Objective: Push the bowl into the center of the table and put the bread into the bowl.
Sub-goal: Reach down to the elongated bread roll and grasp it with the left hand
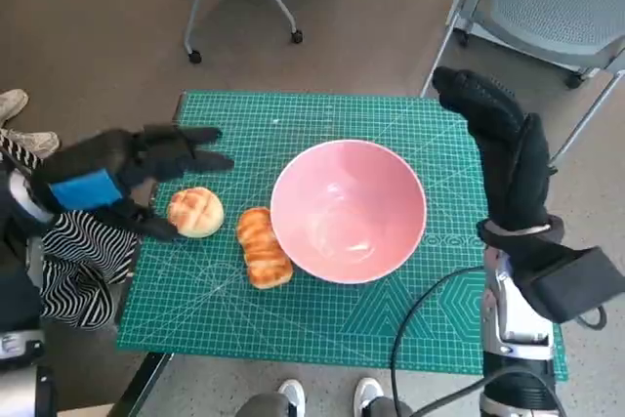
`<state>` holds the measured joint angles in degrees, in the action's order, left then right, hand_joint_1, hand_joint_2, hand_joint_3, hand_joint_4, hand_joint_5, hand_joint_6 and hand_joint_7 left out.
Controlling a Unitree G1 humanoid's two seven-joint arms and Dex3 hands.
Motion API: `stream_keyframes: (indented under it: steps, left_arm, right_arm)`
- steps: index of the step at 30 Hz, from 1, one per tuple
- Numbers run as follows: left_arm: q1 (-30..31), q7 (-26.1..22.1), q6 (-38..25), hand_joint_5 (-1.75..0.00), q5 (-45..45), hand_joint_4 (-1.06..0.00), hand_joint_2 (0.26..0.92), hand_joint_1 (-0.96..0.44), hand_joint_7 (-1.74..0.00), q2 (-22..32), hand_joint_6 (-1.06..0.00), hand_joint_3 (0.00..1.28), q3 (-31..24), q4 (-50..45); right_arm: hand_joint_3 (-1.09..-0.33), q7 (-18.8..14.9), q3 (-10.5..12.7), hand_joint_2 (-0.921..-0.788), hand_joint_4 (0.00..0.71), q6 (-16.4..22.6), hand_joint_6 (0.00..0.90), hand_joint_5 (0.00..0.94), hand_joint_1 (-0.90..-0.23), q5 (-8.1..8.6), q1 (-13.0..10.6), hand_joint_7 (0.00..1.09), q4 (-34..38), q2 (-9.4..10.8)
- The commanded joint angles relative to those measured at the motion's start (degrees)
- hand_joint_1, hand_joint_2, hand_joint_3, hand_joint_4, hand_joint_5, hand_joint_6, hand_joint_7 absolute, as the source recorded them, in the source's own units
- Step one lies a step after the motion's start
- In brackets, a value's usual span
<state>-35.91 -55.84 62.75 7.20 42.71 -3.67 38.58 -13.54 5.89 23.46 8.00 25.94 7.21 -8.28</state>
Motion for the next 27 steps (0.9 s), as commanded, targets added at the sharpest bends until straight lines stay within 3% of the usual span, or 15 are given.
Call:
stream_keyframes:
  steps: [1, 9, 27]
  left_arm:
    - [1.1, 0.8, 5.4, -0.01, -3.2, -0.47, 0.836, -0.38, -0.3, 0.6, -0.42, 0.0, 2.6, 2.9]
    - [0.6, 3.9, 9.4, 0.0, -8.1, -0.49, 0.789, -0.33, -0.2, -0.1, -0.5, 0.0, 6.1, 6.1]
    - [0.2, 17.7, 11.4, 0.0, -22.3, -0.48, 0.736, -0.37, -0.12, -2.2, -0.56, 0.0, 10.7, 6.6]
  right_arm:
    - [-0.728, -0.2, -0.2, -0.921, 0.202, -0.5, 0.057, 0.013, -0.696, 0.68, -1.0, 0.59, 1.0, 0.3]
    - [-0.731, -0.6, -0.2, -0.921, 0.204, -0.4, 0.055, 0.012, -0.688, 1.3, -0.8, 0.59, 1.6, 0.1]
    - [-0.729, -1.1, 0.2, -0.921, 0.208, 0.1, 0.057, 0.01, -0.685, 1.55, -1.6, 0.59, 1.4, -0.4]
